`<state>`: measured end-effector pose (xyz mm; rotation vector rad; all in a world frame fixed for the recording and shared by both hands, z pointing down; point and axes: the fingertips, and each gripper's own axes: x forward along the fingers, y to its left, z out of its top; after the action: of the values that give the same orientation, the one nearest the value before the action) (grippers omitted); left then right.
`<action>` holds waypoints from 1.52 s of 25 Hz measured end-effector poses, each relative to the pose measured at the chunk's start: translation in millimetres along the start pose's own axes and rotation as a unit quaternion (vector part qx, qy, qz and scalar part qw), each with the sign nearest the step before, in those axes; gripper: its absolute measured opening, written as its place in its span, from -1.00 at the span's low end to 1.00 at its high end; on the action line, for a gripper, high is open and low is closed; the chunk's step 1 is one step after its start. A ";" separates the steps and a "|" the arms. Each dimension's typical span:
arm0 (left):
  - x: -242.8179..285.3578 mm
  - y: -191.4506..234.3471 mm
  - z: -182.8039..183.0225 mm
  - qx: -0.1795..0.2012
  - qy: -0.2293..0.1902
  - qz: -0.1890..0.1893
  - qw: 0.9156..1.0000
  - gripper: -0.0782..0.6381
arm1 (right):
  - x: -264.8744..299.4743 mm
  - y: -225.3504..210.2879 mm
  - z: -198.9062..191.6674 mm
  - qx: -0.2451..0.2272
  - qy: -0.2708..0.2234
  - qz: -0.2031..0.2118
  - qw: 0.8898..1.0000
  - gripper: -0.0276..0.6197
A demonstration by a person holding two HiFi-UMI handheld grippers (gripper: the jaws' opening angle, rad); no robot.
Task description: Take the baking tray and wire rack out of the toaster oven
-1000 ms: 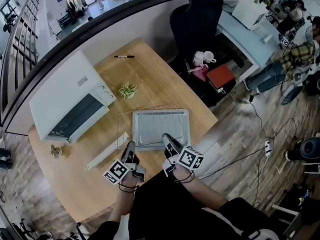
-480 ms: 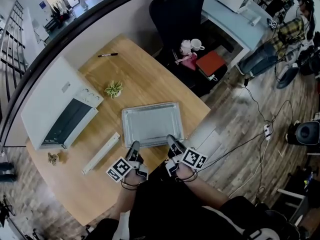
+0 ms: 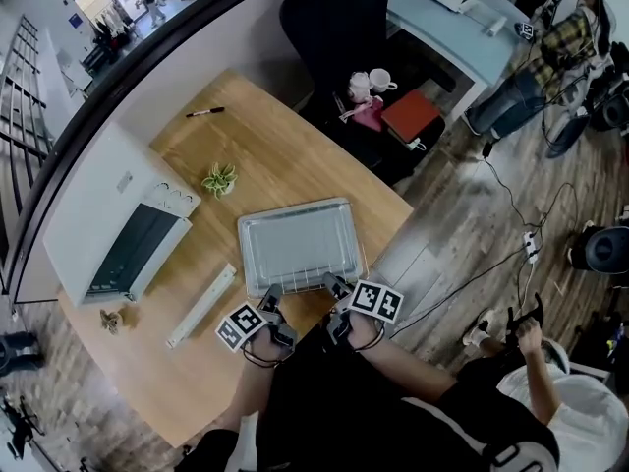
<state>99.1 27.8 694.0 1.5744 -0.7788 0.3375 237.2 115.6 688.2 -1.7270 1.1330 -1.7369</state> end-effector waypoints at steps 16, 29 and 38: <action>-4.4 8.7 -11.8 -0.015 0.036 0.030 0.999 -0.20 | -3.0 -5.4 -28.0 -0.073 0.110 -0.031 0.991 0.07; -36.0 16.2 -24.3 0.037 0.018 0.030 0.999 -0.20 | -10.8 1.6 -69.3 -0.232 0.171 -0.004 0.957 -0.72; -116.1 10.1 -4.4 0.314 -0.106 0.120 0.936 -0.72 | -5.8 80.9 -93.2 -0.562 0.123 0.081 0.814 -0.90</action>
<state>9.1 64.9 629.6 2.1415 -1.1066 0.6500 129.1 96.6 631.6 -1.8462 2.7027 -1.2021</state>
